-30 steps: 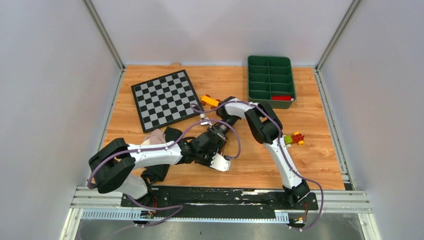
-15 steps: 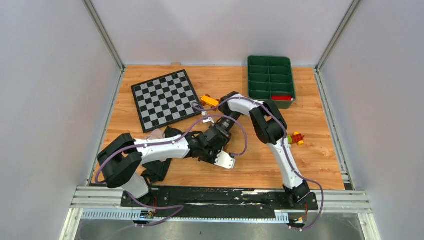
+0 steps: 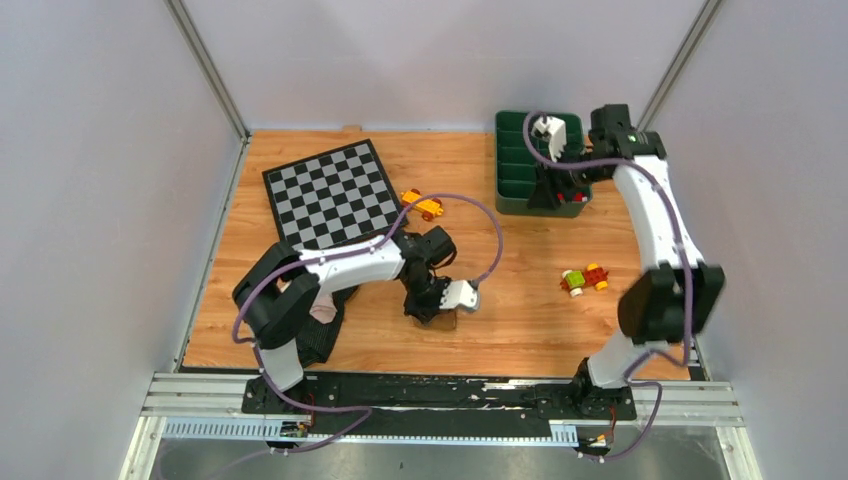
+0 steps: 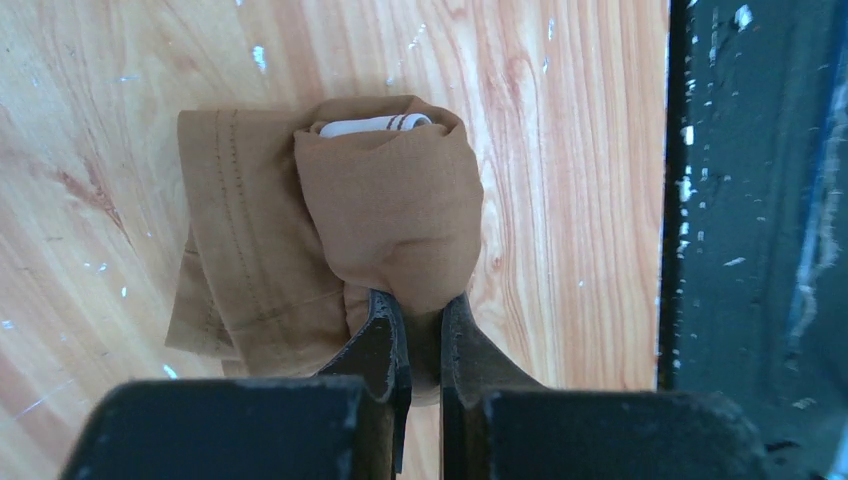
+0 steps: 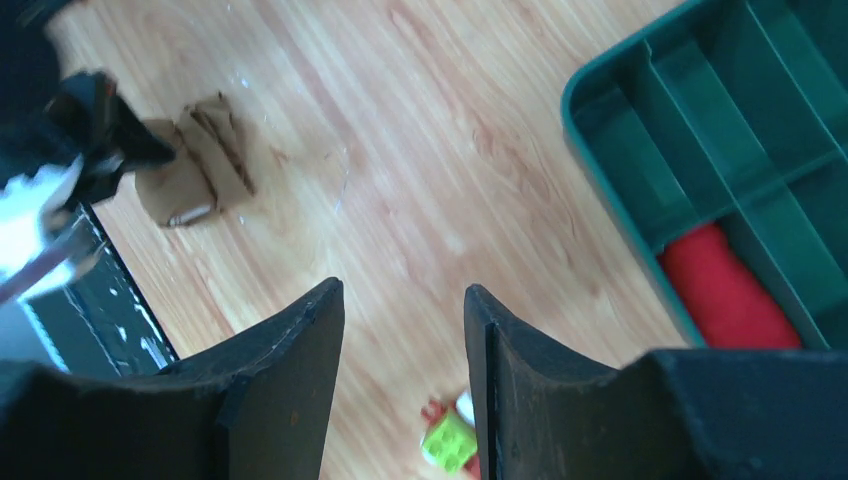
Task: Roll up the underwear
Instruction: Roll the underwear to the center of the board.
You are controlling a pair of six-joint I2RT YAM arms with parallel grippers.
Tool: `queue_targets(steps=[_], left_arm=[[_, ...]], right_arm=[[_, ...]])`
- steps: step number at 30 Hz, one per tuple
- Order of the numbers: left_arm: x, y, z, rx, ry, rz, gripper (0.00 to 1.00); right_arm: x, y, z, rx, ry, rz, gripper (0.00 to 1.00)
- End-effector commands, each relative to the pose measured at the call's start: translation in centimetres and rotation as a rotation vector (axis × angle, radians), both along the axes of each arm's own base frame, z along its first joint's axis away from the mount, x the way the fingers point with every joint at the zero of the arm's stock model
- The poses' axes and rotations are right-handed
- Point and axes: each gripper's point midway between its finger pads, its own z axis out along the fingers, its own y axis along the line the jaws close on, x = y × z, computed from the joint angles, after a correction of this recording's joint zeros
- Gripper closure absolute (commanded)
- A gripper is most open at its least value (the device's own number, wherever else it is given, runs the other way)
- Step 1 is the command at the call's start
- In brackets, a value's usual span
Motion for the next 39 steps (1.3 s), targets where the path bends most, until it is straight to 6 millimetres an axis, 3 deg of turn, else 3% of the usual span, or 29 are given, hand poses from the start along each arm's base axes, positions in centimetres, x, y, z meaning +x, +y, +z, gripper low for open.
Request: queue_targets(steps=[1, 6, 10, 15, 20, 23, 28, 33, 37, 39], left_arm=[[-2.3, 0.6, 0.2, 0.051, 0.383, 0.116, 1.00], [-0.4, -0.4, 1.1, 0.041, 0.678, 0.223, 1.00], [2.1, -1.1, 0.5, 0.009, 0.805, 0.303, 1.00], [3.9, -1.2, -1.6, 0.016, 0.835, 0.371, 1.00], [4.6, -1.2, -3.2, 0.038, 0.809, 0.404, 1.00], [5.1, -1.1, -3.6, 0.046, 0.777, 0.402, 1.00], [5.8, -0.8, -4.0, 0.072, 0.757, 0.386, 1.00], [6.2, -0.9, -4.1, 0.070, 0.745, 0.384, 1.00], [6.5, -0.9, -4.2, 0.073, 0.739, 0.382, 1.00], [6.6, -0.9, -4.3, 0.078, 0.734, 0.383, 1.00]], right_arm=[[-4.4, -0.2, 2.7, -0.051, -0.268, 0.030, 0.54], [-10.6, 2.1, 2.0, 0.047, -0.305, 0.151, 0.59], [-13.7, 4.8, -1.7, 0.061, -0.242, 0.300, 0.62], [-16.5, 10.7, -6.7, 0.002, -0.204, 0.519, 0.62], [-16.5, 15.3, -9.4, -0.032, -0.222, 0.627, 0.59], [-16.4, 16.9, -10.5, -0.051, -0.235, 0.669, 0.58], [-16.1, 17.9, -12.5, -0.095, -0.295, 0.704, 0.50], [-15.9, 18.2, -14.7, -0.131, -0.271, 0.723, 0.48], [-16.0, 18.6, -16.3, -0.148, -0.246, 0.738, 0.49], [-16.3, 18.7, -16.8, -0.144, -0.226, 0.747, 0.57]])
